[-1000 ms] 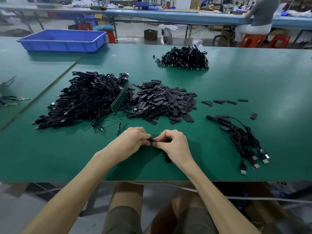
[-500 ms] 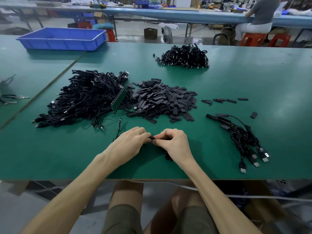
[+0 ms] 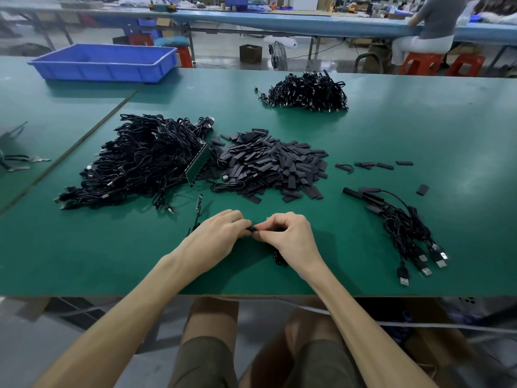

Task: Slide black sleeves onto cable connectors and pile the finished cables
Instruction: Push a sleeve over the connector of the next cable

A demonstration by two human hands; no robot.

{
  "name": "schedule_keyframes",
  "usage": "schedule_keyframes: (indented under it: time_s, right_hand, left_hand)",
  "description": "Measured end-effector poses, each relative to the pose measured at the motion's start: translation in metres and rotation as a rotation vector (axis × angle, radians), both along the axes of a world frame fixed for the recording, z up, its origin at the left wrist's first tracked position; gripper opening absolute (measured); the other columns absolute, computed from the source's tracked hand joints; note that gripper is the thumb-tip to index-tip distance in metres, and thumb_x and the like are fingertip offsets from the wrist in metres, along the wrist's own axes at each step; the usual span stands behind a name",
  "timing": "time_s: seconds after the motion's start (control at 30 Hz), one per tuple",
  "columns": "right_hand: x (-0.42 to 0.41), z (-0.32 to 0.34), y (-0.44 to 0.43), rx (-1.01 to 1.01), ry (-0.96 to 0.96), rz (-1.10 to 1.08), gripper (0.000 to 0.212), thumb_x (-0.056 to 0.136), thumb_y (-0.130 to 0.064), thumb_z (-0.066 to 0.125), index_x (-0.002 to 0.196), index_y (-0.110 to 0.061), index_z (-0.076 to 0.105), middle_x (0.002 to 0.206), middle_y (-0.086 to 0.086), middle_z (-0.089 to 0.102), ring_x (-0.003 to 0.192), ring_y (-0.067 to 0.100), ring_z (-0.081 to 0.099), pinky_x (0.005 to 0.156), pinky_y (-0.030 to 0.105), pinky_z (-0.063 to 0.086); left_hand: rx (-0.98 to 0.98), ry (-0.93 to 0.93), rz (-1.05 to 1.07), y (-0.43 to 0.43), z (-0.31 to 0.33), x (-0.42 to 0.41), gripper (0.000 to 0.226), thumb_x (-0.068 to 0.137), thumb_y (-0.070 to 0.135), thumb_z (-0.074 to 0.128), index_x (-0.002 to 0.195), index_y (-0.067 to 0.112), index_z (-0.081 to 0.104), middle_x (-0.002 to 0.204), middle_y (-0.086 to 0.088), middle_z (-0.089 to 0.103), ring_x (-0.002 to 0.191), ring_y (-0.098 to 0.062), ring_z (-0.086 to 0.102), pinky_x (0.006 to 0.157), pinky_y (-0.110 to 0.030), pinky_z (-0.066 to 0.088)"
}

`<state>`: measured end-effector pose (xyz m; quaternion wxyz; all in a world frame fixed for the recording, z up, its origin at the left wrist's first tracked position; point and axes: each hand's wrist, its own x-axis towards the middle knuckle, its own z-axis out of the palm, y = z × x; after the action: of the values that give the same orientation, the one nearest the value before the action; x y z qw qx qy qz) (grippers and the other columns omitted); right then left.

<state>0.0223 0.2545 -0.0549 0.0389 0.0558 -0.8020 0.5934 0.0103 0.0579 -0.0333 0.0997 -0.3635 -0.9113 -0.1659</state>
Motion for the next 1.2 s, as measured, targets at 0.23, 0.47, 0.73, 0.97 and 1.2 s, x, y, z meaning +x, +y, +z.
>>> schedule_keyframes:
  time_s: [0.23, 0.47, 0.73, 0.97, 1.2]
  right_hand:
    - [-0.001, 0.0, 0.0, -0.024, -0.022, 0.007, 0.017, 0.075, -0.009, 0.089, 0.079, -0.024, 0.083, 0.073, -0.013, 0.076, 0.071, -0.002, 0.068, 0.072, 0.018, 0.056]
    - [-0.001, 0.001, -0.001, -0.05, -0.007, -0.026, 0.012, 0.078, -0.011, 0.088, 0.078, -0.02, 0.08, 0.075, -0.002, 0.076, 0.07, 0.005, 0.067, 0.072, 0.025, 0.055]
    - [0.0, 0.001, 0.0, -0.056, -0.019, -0.034, 0.015, 0.074, -0.007, 0.089, 0.077, -0.02, 0.082, 0.077, -0.01, 0.076, 0.076, 0.001, 0.069, 0.077, 0.019, 0.054]
    - [-0.001, -0.001, 0.001, -0.046, -0.017, -0.024, 0.018, 0.074, -0.009, 0.09, 0.075, -0.025, 0.082, 0.078, -0.019, 0.075, 0.078, -0.005, 0.068, 0.072, 0.008, 0.05]
    - [0.0, -0.001, 0.002, -0.078, -0.011, -0.013, 0.013, 0.077, -0.011, 0.089, 0.078, -0.019, 0.08, 0.075, -0.004, 0.076, 0.072, 0.005, 0.069, 0.076, 0.026, 0.057]
  left_hand:
    - [0.034, -0.068, 0.006, 0.0, 0.0, -0.002, 0.017, 0.1, 0.001, 0.058, 0.112, 0.003, 0.071, 0.092, -0.007, 0.059, 0.084, -0.023, 0.055, 0.076, -0.031, 0.045]
    - [0.273, -0.328, 0.161, -0.002, 0.002, -0.017, 0.017, 0.095, 0.018, 0.07, 0.111, 0.022, 0.076, 0.099, 0.01, 0.068, 0.09, -0.002, 0.061, 0.083, -0.015, 0.045]
    - [0.509, -0.506, 0.185, -0.002, 0.0, -0.016, 0.015, 0.087, 0.017, 0.079, 0.09, 0.031, 0.08, 0.073, 0.005, 0.075, 0.057, -0.007, 0.065, 0.064, -0.019, 0.054]
    - [0.583, -0.569, 0.186, -0.002, -0.006, -0.016, 0.014, 0.088, 0.014, 0.078, 0.093, 0.027, 0.081, 0.072, 0.0, 0.075, 0.063, -0.014, 0.068, 0.068, -0.026, 0.058]
    - [0.699, -0.604, 0.191, -0.001, -0.009, -0.013, 0.012, 0.087, 0.016, 0.079, 0.096, 0.024, 0.079, 0.074, -0.004, 0.075, 0.063, -0.024, 0.065, 0.058, -0.025, 0.052]
